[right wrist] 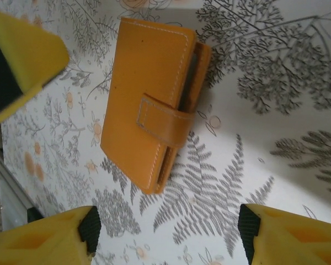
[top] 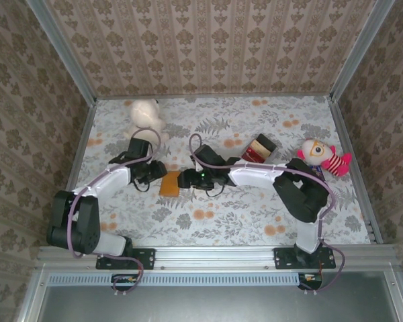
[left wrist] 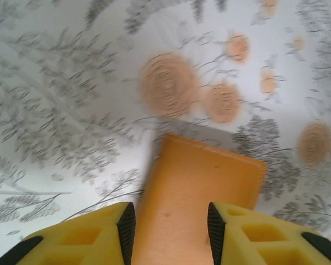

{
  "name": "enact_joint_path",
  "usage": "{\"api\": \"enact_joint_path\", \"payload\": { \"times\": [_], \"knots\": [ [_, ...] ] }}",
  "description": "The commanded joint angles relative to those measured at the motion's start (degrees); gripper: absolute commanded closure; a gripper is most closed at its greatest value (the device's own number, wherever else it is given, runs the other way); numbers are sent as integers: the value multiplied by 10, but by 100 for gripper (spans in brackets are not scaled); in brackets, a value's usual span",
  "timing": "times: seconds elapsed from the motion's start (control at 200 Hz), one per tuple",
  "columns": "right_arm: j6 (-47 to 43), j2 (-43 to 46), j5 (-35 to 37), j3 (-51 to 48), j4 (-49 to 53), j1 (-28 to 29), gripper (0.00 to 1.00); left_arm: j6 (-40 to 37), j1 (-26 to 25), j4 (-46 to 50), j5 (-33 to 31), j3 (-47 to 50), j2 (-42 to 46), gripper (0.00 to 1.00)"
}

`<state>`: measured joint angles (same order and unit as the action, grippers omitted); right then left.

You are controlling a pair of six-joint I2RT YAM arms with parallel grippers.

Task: Take the credit cards out of the card holder

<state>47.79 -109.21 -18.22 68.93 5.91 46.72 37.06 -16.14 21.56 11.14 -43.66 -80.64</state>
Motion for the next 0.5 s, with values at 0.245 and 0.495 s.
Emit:
{"api": "enact_joint_path", "payload": {
  "times": [0.245,0.495],
  "knots": [
    [69,-92,9,66,-28,5,42,20,11,-28,47,50,-1,72],
    [61,-124,-10,90,-33,5,50,24,10,-43,49,62,-18,77]
  ]
}}
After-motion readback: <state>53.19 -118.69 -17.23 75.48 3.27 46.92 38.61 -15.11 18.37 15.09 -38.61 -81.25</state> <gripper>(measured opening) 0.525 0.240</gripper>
